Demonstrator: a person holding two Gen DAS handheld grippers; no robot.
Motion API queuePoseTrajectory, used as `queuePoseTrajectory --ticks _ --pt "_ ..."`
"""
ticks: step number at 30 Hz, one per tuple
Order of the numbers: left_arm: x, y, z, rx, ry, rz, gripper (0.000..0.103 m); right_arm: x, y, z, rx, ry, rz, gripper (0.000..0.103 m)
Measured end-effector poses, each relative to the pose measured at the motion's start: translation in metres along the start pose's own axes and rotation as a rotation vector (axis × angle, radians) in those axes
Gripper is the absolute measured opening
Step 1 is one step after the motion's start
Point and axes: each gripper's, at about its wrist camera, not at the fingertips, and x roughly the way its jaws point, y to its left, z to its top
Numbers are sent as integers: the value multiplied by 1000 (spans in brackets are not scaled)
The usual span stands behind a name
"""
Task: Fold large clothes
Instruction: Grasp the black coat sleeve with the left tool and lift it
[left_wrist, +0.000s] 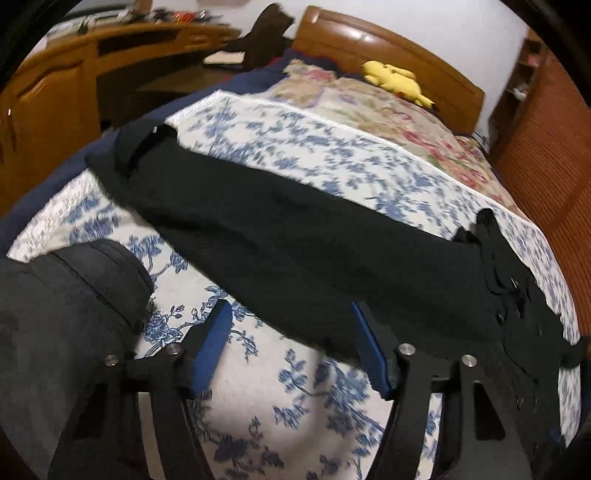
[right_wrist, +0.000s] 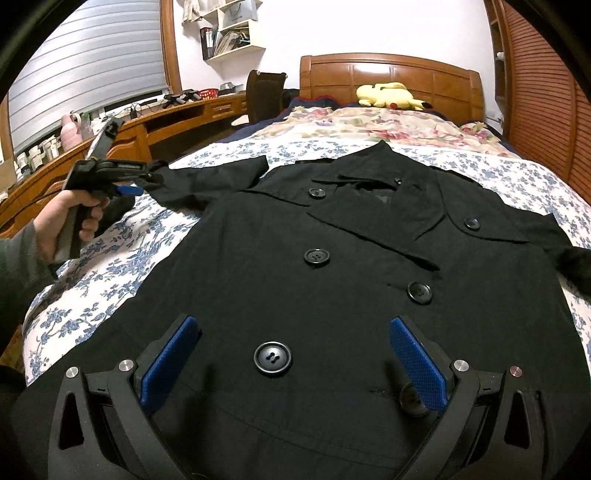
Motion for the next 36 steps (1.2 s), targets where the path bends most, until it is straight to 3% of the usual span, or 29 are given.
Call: queuePoseTrajectory --ticks 8,10,15,17,23,31,36 --pt "31 4 -1 -55 61 14 53 3 0 1 4 3 4 103" --pt "34 0 -1 -45 67 15 46 3 0 1 6 5 6 103" --pt "41 -6 4 -35 84 -27 7 5 1 1 8 7 8 103" --pt "38 -13 4 3 69 -14 3 6 1 0 10 6 8 103" --pt "-7 -59 6 119 -35 -43 2 6 1 -1 11 4 8 103" --pt "-95 -158 -33 341 -74 -205 2 5 -1 -2 28 -7 13 103" --pt "-121 -177 -55 411 -76 -175 2 5 0 -3 24 -11 9 103"
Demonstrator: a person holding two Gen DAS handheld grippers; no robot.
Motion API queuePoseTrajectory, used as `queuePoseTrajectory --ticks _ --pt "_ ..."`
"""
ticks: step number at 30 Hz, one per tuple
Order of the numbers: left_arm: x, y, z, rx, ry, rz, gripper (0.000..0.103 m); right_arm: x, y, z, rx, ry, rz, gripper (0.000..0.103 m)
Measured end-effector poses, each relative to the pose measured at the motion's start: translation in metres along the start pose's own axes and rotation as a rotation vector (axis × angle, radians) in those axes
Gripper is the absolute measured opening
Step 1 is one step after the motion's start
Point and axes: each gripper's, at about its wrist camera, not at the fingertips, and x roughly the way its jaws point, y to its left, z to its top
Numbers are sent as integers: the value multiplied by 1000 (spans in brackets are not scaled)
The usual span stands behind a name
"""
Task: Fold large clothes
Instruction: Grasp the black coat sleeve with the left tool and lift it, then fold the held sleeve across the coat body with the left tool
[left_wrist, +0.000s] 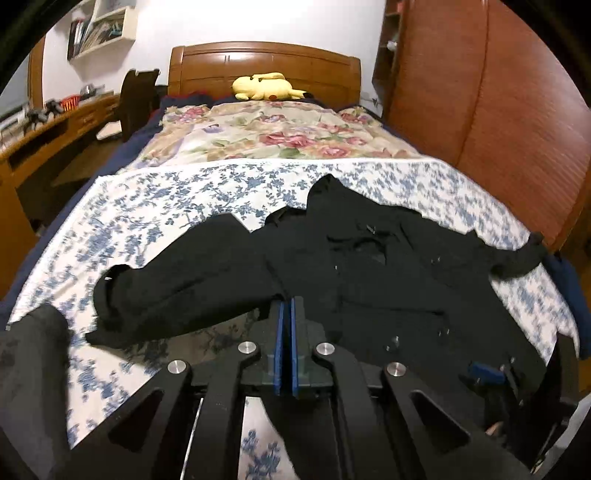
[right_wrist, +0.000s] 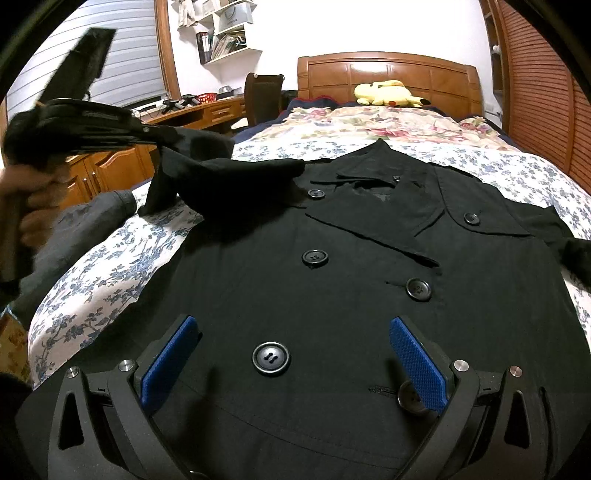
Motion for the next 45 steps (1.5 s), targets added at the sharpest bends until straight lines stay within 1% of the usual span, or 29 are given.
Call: queuePoseTrajectory --ticks 2,4,5,6,9,11,14,16,19,22,25,30,32,36,45 --pt "-6 3 -6 11 6 5 3 -1 1 0 -3 -3 -4 103" --pt "-11 10 -10 -2 2 -3 11 -1 1 0 -5 -6 -6 103" --pt "-14 14 -12 -8 -5 -4 20 -1 1 -1 -6 -6 -7 103" --pt "-18 22 -15 -13 -14 1 28 0 1 0 -6 -5 -8 103" --pt "-25 33 -20 -15 -32 10 33 0 1 0 -9 -2 -8 103" --pt "-31 47 -22 -23 -48 33 33 0 1 0 -9 -1 -7 103" --pt "-29 70 -25 -57 -52 70 35 0 1 1 -11 2 -10 103" --pt "-17 91 -28 -72 -28 111 35 -2 3 2 -21 3 -16 103" --pt "5 119 -35 -106 18 148 36 -7 8 7 -44 7 -12 103" --pt "28 139 -40 -133 65 183 36 -13 14 15 -68 7 -8 103" --pt "45 153 -43 -153 92 214 36 -18 21 26 -90 1 -1 103" --pt "65 174 -46 -200 115 238 36 -18 33 44 -131 -15 4 103" --pt "76 181 -49 -212 134 260 36 -16 37 47 -150 -26 1 103" --pt "94 193 -57 -227 173 309 36 -8 39 44 -158 -27 10 103" --pt "103 199 -61 -263 167 339 36 6 34 34 -167 15 28 103"
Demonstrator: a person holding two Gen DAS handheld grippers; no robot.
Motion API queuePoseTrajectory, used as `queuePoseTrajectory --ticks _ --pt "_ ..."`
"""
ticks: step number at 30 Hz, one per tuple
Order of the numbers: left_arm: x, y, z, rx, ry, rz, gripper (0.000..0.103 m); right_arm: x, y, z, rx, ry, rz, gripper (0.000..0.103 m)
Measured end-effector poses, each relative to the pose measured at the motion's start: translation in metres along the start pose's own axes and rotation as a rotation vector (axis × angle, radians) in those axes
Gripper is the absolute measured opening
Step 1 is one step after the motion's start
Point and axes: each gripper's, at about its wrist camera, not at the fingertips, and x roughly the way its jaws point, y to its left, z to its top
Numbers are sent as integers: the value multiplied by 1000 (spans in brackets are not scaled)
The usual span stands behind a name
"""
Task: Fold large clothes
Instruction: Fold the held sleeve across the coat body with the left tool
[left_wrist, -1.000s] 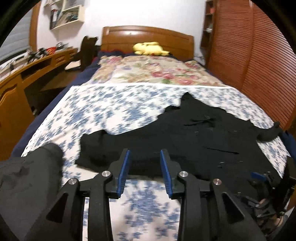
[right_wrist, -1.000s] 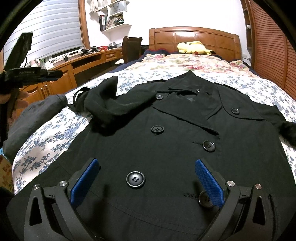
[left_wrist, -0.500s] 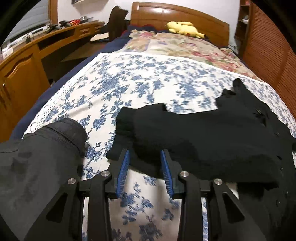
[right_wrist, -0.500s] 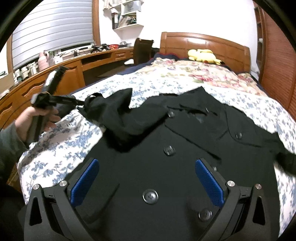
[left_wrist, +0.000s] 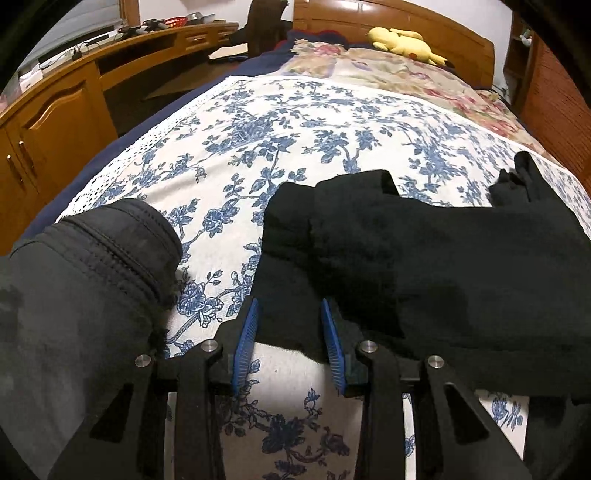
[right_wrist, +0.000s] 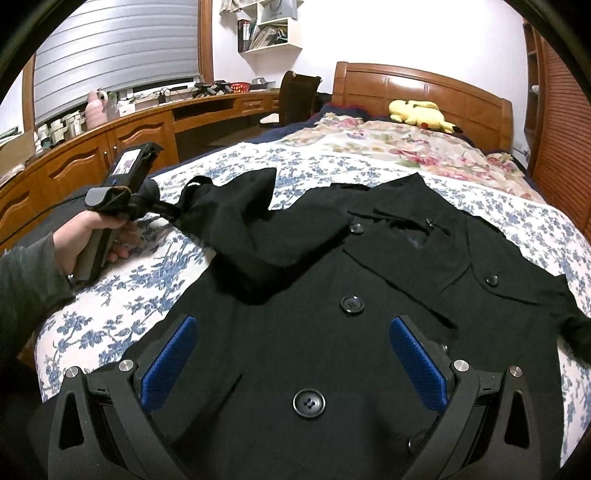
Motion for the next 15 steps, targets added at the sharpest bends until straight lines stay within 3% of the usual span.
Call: queuePoseTrajectory --ticks 7,15 --pt "7 -2 0 13 22 -9 35 0 5 0 -28 5 -8 103" --pt "-2 -7 -2 31 30 -85 12 -10 8 -2 -42 -6 -19 103"
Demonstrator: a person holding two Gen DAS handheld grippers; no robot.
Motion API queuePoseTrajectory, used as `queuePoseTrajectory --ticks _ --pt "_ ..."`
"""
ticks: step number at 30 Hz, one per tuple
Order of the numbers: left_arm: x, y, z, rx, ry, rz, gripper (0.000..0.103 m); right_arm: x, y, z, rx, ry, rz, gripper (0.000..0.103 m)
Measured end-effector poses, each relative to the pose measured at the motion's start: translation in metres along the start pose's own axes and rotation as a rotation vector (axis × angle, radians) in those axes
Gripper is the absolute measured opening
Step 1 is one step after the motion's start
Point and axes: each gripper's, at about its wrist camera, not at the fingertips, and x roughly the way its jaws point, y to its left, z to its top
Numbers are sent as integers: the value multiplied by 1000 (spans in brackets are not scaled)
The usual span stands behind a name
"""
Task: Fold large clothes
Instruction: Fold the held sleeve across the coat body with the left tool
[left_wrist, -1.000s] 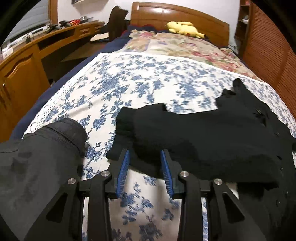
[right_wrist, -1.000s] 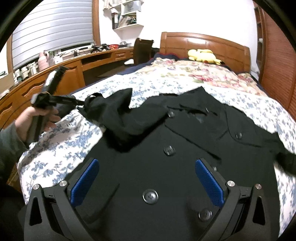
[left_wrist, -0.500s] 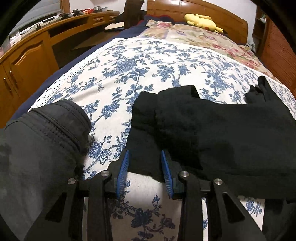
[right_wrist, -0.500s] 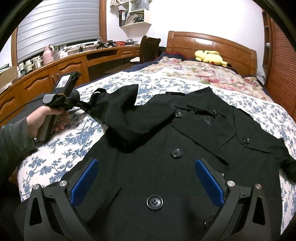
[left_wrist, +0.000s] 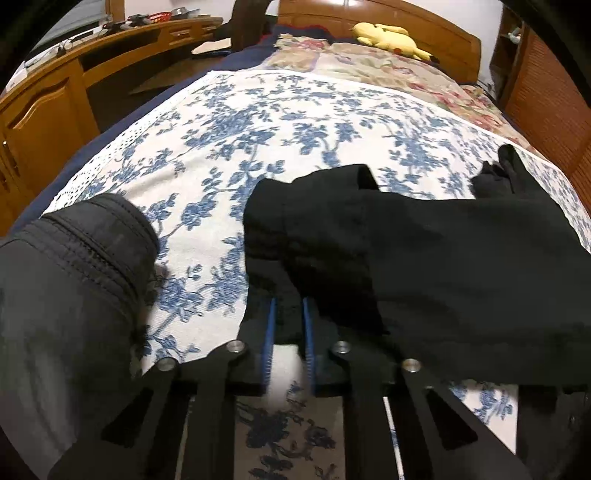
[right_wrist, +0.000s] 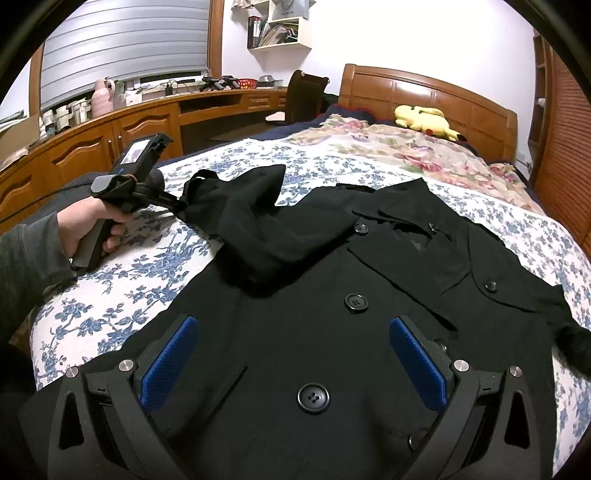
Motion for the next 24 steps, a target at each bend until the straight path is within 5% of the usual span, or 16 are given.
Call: queuePoseTrajectory --ticks 14,24 --pt "-144 -123 -2 186 -301 -223 9 -59 -19 -2 7 -47 -151 103" --pt "-230 -230 -44 380 -417 -435 9 -101 -45 -27 90 -28 -269 103"
